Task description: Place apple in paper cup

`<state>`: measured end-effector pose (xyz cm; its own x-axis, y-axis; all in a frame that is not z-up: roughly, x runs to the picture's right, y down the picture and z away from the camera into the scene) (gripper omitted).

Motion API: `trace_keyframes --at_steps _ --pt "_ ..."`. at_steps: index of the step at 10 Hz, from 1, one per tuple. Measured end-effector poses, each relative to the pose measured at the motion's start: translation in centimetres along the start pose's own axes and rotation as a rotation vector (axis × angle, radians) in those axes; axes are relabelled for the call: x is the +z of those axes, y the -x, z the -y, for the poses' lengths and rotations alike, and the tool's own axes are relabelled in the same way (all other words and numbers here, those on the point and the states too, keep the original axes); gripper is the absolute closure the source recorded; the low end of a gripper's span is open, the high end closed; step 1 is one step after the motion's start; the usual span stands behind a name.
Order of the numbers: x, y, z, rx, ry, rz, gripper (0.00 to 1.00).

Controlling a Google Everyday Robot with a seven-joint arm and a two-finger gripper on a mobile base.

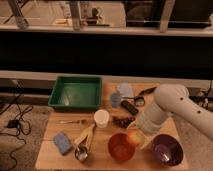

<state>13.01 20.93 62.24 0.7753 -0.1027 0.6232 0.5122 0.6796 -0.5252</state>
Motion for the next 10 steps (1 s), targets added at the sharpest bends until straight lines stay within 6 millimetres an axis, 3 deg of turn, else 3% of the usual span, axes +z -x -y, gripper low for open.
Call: trace_keyframes --at_steps 2,4,6,8,10 --pt "0.6 2.9 1.6 -0.066 -0.01 0.011 1.0" --pt "1.5 7.3 4.3 -0.148 -0.021 0.02 1.0" --pt "1.3 10.2 6.6 -0.232 -0.035 0.011 1.0" --pt "0.0 11.3 9.6 -0.338 -0.052 0.004 1.0" --pt "-0.6 10.3 11.1 -0.367 -0.052 0.015 1.0"
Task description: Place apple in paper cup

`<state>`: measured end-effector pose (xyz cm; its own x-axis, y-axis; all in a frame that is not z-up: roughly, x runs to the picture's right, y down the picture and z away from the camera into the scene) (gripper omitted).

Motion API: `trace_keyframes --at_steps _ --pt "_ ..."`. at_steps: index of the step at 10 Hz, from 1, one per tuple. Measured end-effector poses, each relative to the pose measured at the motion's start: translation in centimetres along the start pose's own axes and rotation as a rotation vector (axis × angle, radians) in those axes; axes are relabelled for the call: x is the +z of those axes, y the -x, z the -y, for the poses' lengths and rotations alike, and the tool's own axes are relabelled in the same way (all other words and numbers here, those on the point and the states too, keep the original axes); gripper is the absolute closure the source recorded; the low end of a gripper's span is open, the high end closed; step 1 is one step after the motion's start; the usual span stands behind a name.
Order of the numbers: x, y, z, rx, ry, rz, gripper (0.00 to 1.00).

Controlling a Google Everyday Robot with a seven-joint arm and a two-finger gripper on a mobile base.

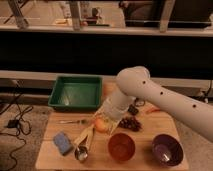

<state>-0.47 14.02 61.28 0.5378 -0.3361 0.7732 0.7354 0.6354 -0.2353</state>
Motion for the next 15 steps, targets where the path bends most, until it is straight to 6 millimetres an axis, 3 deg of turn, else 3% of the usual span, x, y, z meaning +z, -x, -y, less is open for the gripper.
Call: trace_keyframes --at_steps 2,4,7,11,15 --pt "0.9 -1.7 0.0 0.017 -0.004 0.028 1.0" --pt "3.3 -2.4 -0.4 0.029 0.0 0.063 1.0" --pt "5.9 -1.2 1.4 0.006 0.019 0.095 1.0" --pt "7.1 0.9 4.5 -0.052 0.033 0.098 1.0" --pt "7.7 -0.5 5.7 -0.048 0.035 0.087 1.0"
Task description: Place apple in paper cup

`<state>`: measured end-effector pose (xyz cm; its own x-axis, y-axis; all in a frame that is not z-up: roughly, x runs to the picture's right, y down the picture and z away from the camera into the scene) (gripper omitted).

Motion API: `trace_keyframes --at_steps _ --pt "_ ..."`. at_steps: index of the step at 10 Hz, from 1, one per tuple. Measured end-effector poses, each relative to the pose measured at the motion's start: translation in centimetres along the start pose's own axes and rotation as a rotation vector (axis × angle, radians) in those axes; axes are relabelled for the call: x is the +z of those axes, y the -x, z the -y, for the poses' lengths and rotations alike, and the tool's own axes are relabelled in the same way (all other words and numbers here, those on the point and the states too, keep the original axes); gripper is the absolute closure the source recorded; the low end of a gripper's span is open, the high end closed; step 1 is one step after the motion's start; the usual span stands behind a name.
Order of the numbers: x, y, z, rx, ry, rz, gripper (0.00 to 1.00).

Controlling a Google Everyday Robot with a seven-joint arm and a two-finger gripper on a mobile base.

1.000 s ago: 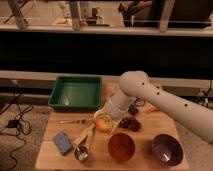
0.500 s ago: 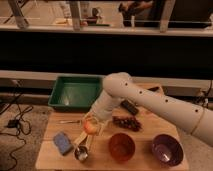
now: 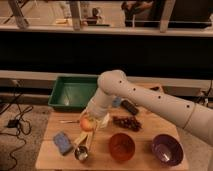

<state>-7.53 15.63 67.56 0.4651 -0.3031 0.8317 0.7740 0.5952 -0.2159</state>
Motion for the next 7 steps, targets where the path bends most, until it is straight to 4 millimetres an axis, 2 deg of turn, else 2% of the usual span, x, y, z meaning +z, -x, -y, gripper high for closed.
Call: trace_keyframes --at_steps 4,7 --pt "0.9 -3.0 0.9 0.019 0.02 -0.023 1.0" --pt "1.0 -4.0 1.7 0.024 0.028 -0.047 1.0"
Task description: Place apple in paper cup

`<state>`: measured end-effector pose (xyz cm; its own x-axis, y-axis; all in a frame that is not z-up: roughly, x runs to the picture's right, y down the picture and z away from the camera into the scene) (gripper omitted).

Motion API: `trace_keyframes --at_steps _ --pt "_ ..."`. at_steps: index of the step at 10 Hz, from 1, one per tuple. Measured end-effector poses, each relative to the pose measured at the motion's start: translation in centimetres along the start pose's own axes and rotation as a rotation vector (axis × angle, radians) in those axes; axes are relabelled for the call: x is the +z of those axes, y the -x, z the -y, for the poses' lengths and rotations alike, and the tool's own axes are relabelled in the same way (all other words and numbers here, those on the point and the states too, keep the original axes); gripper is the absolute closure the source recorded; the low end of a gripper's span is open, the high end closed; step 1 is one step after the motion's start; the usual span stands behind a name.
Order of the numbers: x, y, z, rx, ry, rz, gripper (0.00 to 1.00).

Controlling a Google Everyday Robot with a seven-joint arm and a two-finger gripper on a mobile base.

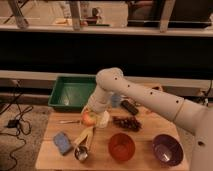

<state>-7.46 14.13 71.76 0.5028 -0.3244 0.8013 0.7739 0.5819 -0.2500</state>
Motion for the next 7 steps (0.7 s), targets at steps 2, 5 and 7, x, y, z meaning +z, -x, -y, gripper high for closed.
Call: trace_keyframes --at_steps 2,5,7 --pt "-0.2 -0.6 0.5 0.002 0.004 -0.018 1.0" --pt "-0.4 -1.8 1.1 0.013 0.01 -0.046 1.0" --pt "-0.3 -2.9 1.0 0.03 0.017 -0.059 1.0"
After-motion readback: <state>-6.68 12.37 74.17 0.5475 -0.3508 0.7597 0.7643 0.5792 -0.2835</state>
